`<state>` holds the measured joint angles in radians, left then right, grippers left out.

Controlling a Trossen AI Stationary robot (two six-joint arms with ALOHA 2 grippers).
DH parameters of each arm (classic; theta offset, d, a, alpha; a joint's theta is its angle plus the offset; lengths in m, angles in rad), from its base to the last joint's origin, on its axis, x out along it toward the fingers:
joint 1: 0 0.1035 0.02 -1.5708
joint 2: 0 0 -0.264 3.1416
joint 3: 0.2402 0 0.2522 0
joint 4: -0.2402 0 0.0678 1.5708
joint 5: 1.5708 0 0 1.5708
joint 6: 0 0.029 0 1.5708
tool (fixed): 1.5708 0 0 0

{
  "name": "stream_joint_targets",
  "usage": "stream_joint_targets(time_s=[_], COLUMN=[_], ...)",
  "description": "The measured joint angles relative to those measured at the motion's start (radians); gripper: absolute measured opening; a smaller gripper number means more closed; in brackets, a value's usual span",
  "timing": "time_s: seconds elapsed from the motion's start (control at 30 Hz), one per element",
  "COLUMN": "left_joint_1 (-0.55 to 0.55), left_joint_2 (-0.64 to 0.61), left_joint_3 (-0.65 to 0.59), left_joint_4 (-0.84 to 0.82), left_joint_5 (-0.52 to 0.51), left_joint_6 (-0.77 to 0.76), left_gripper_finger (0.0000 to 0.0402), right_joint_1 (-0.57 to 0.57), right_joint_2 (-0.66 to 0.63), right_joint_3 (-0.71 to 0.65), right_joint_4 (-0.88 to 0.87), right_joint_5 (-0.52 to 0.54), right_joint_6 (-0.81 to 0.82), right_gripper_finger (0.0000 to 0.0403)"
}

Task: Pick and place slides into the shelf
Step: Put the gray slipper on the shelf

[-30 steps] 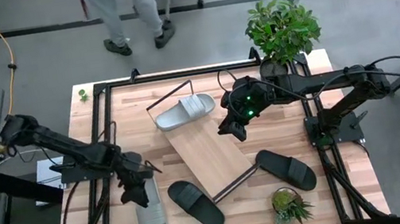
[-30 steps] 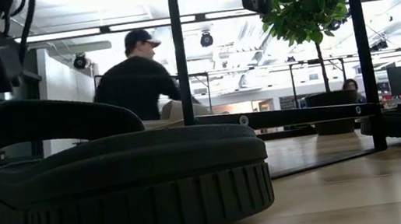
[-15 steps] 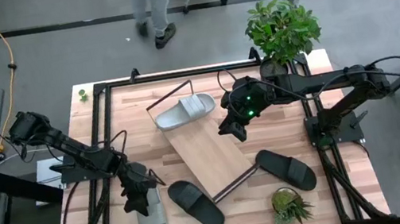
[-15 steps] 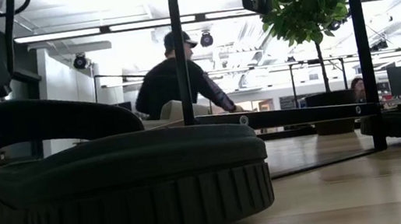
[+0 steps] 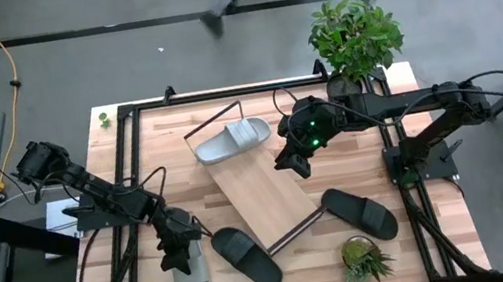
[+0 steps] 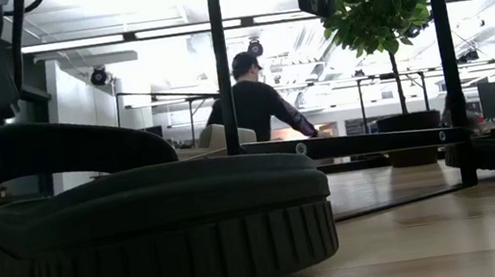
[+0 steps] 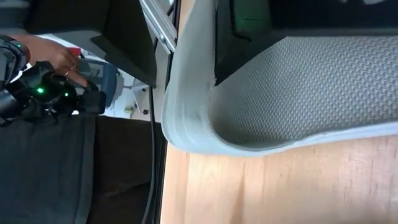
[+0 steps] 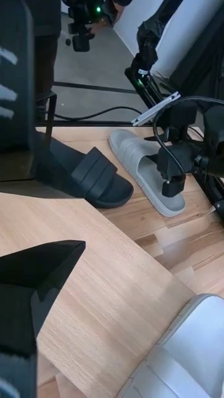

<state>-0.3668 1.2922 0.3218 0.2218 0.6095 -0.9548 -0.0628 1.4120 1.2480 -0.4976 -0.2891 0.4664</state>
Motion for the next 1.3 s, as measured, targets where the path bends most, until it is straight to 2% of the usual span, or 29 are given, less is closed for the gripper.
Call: stream_joint_targets(time_s=[0.43,0.63,0.8,0.97,1.13,1.3], left_joint_1=[0.0,0.0,0.0,0.0,0.001,0.012], left_joint_2=[0.0,0.0,0.0,0.0,0.0,-0.034], left_joint_3=[0.0,0.0,0.0,0.0,0.0,-0.001], left_joint_4=[0.0,0.001,0.008,0.018,0.018,0.026], left_joint_5=[0.027,0.038,0.042,0.033,0.027,0.05], left_joint_6=[-0.027,-0.076,-0.135,-0.18,-0.198,-0.214], left_gripper_finger=[0.0009,0.0023,0.0006,0.0017,0.0005,0.0012], right_joint_1=[0.0,0.0,0.0,0.0,0.0,0.0], right_joint_2=[0.0,0.0,0.0,0.0,0.0,0.0], right_joint_3=[0.0,0.0,0.0,0.0,0.0,0.0], right_joint_4=[0.0,0.0,0.0,0.0,0.0,0.001], right_joint_5=[-0.001,0.002,0.005,0.009,0.009,0.003], right_joint_6=[-0.004,-0.004,-0.004,-0.004,-0.004,-0.005], right_gripper_finger=[0.011,0.011,0.011,0.011,0.011,0.011])
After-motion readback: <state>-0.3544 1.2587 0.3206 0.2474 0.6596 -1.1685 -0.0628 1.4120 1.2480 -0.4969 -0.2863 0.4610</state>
